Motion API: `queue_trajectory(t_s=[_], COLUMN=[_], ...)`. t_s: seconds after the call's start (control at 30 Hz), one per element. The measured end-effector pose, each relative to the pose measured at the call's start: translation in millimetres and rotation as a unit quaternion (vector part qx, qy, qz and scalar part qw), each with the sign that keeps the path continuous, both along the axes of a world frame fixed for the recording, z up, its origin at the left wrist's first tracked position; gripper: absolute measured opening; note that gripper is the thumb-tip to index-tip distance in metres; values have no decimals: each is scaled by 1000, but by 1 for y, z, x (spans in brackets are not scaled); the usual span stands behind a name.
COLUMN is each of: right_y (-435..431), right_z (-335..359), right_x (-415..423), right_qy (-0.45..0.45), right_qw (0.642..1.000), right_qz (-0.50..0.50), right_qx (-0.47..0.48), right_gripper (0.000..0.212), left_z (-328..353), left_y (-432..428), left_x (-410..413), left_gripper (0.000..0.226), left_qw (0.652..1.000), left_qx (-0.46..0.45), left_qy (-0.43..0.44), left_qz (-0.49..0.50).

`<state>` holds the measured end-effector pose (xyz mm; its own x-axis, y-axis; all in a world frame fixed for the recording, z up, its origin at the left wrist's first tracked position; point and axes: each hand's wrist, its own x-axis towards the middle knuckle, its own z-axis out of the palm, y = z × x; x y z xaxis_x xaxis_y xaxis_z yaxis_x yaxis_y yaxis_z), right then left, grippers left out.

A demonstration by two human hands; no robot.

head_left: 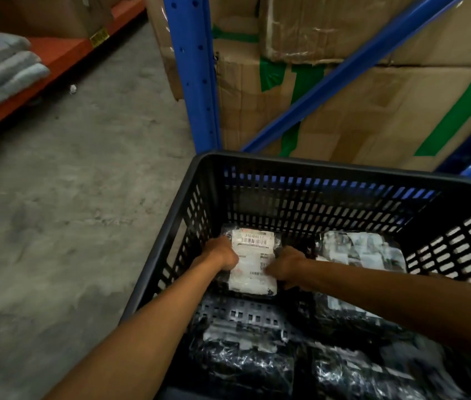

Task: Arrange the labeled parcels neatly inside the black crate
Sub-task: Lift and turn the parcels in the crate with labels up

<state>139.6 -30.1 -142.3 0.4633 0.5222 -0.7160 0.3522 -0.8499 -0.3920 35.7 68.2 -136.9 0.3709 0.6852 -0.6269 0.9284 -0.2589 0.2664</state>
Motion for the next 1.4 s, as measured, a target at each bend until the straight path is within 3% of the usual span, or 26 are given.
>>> queue_trajectory(t_s=[0.07, 0.23, 0.33, 0.4, 0.47, 0.57, 0.67, 0.77, 0.87, 0.97, 1.07, 1.2, 1.27, 1.33, 1.4], right_y=[4, 0, -19, -39, -60, -87, -100, -104, -106, -105, -100, -85, -74, -65, -60], right_z=[-2, 15, 46, 69, 91, 102, 88, 77, 71, 75, 90, 119, 129, 132, 128], right_x=[-4, 0, -4, -8, -11, -24, -35, -42, -43, -40, -22, 16, 30, 35, 37], right_qy=[-70, -77, -127, -110, -19, 98, 60, -7, -12, 12, 126, 229, 286, 313, 291], right_qw=[994, 984, 959, 940, 928, 905, 869, 862, 875, 899, 942, 953, 932, 907, 903], right_qz=[82, 154, 253, 323, 369, 414, 487, 497, 476, 428, 294, 73, -63, -169, -237], right_qx=[-36, -46, -18, 16, 36, 30, 54, 98, 85, 87, 100, 182, 215, 224, 210], right_gripper=[43, 50, 56, 60, 62, 63, 45, 32, 34, 28, 28, 38, 49, 51, 57], left_z=[-2, 12, 34, 60, 92, 118, 118, 108, 101, 101, 116, 158, 171, 176, 170], left_y=[0, -1, -11, -16, -24, -39, -54, -62, -68, -63, -49, -32, -21, -17, -20], left_x=[1, 2, 0, -5, -18, -45, -63, -69, -73, -81, -87, -89, -87, -81, -73], left_gripper=[54, 60, 52, 50, 57, 67, 63, 60, 54, 46, 39, 41, 49, 52, 44], left_qw=[1000, 998, 988, 967, 937, 903, 871, 877, 899, 921, 936, 971, 964, 923, 891], left_qx=[8, 1, 29, 28, -16, -147, -208, -186, -117, -119, -132, -139, -131, -178, -215], left_qy=[16, 41, 62, 89, 133, 169, 206, 191, 175, 144, 81, -109, -225, -334, -382], left_qz=[-18, -50, -140, -238, -322, -366, -394, -400, -385, -343, -315, -160, -48, 65, 118])
